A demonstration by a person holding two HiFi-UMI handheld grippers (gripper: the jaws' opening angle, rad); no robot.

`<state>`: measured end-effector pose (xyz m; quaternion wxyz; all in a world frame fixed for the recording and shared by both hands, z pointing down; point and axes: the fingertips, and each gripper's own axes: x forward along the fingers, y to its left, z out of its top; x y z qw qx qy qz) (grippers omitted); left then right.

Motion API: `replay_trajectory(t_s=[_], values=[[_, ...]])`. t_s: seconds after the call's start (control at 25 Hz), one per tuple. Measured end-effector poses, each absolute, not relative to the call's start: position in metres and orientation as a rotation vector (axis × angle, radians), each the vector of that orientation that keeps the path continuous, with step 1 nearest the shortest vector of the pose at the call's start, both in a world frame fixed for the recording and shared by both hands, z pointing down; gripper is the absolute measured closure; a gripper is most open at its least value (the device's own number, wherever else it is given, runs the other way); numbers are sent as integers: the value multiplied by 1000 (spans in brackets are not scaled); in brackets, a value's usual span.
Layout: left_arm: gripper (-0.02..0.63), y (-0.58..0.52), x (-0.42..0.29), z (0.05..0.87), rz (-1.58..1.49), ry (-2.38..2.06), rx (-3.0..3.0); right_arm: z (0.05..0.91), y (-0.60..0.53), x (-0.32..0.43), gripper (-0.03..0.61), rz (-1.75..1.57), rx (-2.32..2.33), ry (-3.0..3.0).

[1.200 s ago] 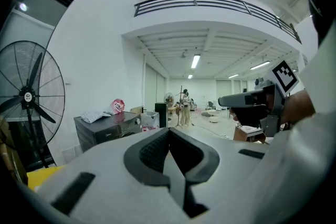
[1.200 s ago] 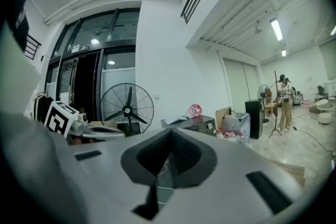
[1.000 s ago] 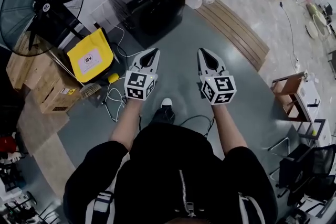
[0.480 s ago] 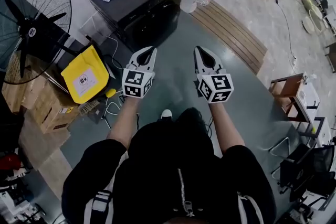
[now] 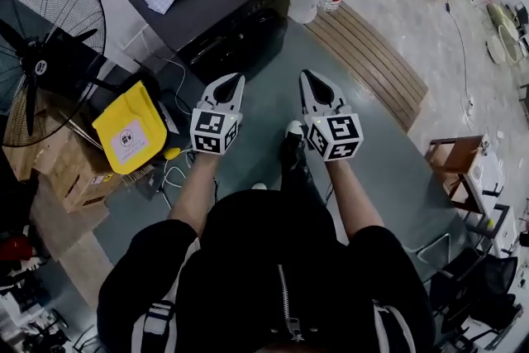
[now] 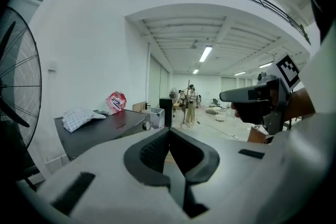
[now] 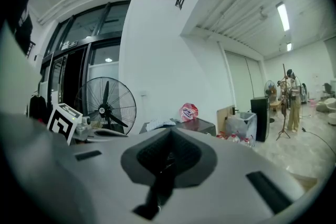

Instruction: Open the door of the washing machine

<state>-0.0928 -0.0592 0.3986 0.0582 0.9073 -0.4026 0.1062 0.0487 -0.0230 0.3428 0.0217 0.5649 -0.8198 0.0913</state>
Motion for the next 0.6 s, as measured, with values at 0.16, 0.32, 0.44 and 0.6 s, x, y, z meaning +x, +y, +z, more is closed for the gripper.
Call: replay_trajectory(t_s=[0.16, 0.32, 0.44, 0.6], values=[[607, -113, -83, 403, 337, -1310, 2691, 348, -86, 58, 575, 289, 1643, -2602], [607, -165, -70, 397, 345, -1412, 2620, 343, -154, 72, 575, 293, 1520, -2655], [607, -197, -74, 392, 340, -1499, 2556, 336, -197, 70, 575, 280, 1395, -2700], [607, -217, -94, 391, 345, -1624, 2471, 336, -238, 44, 575, 272, 1202, -2757]])
